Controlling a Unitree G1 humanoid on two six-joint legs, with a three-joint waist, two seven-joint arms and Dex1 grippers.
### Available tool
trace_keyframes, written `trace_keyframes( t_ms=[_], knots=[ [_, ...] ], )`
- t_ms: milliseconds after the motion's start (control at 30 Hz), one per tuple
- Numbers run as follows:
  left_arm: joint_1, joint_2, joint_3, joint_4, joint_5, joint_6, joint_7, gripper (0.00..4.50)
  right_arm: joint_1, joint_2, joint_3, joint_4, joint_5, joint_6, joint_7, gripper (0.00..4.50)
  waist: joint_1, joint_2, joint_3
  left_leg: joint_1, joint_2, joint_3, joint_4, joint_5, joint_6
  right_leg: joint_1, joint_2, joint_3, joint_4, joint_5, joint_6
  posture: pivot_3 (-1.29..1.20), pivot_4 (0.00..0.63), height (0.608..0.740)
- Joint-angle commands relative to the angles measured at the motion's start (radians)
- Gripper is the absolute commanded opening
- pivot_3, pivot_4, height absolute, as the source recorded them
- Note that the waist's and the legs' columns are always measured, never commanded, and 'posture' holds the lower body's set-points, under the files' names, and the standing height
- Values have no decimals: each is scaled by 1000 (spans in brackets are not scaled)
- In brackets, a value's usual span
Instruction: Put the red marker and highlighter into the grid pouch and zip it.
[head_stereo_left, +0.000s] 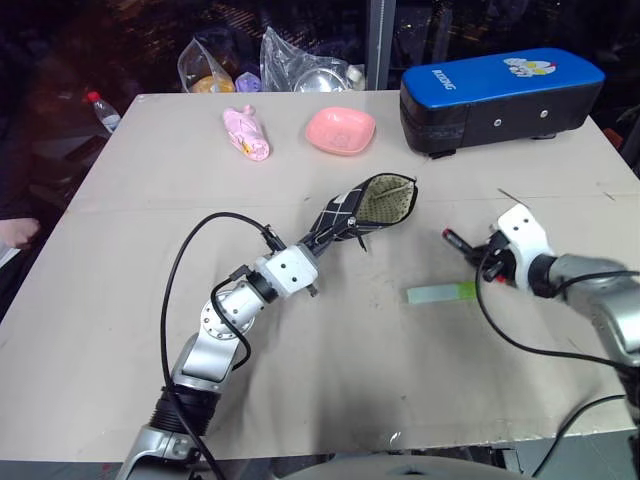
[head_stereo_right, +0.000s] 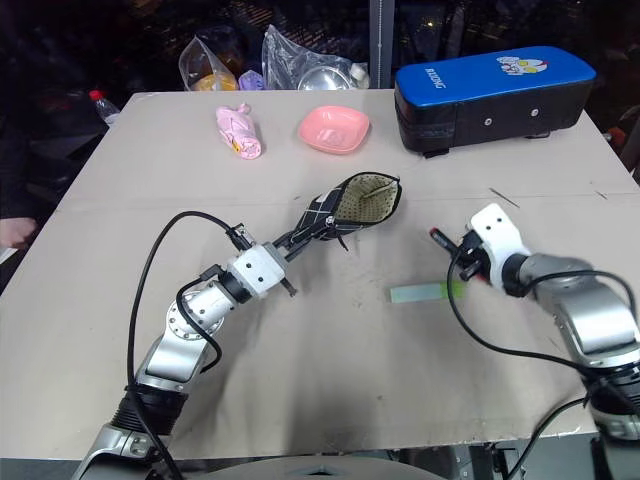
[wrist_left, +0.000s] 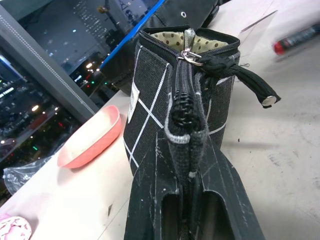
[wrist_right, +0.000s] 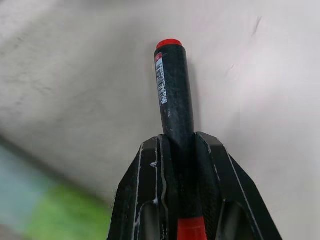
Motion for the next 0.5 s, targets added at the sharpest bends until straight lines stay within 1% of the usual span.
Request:
trace_keyframes(
  t_ms=[33, 133, 233, 300, 367, 500],
  knots=[
    [-15, -10, 0, -30, -14, -7, 3, 0, -117, -97, 42, -38, -82, -191, 115, 67, -2, 0, 0, 0, 0, 0, 0, 0, 0, 0, 1, 0, 0, 0, 0, 0, 150, 740],
    [-24, -16, -5, -26, -13, -6, 1, 0, -238, -162, 135, -27, -180, -343, 222, 67, -1, 0, 0, 0, 2, -1, -1, 0, 0, 0, 3, 0, 0, 0, 0, 0, 150, 740],
    [-34, -23, -11, -21, -12, -8, 1, 0, -329, -168, 225, 7, -271, -461, 300, 67, -1, 0, 0, -1, 3, 0, -1, 0, 0, -3, 5, 2, 0, 0, -1, 0, 150, 740],
    [-44, -27, -17, -14, -9, -14, -2, 0, -381, -148, 286, 49, -334, -544, 344, 67, 0, 0, 0, -2, 3, 0, 0, 0, 0, -4, 5, 3, 1, 1, -2, 0, 150, 740],
    [-52, -31, -22, -11, -10, -17, -6, 0, -433, -115, 343, 124, -415, -623, 351, 67, 0, 0, 0, -3, 3, 1, 0, 0, 0, -4, 4, 3, 0, 2, -4, 0, 150, 740],
    [-60, -40, -35, -29, -27, -4, -20, 0, -510, -43, 404, 248, -515, -757, 366, 67, 2, 0, 0, -4, 2, 3, 2, 0, 0, -5, 4, 4, 1, 3, -2, 0, 150, 740]
  ],
)
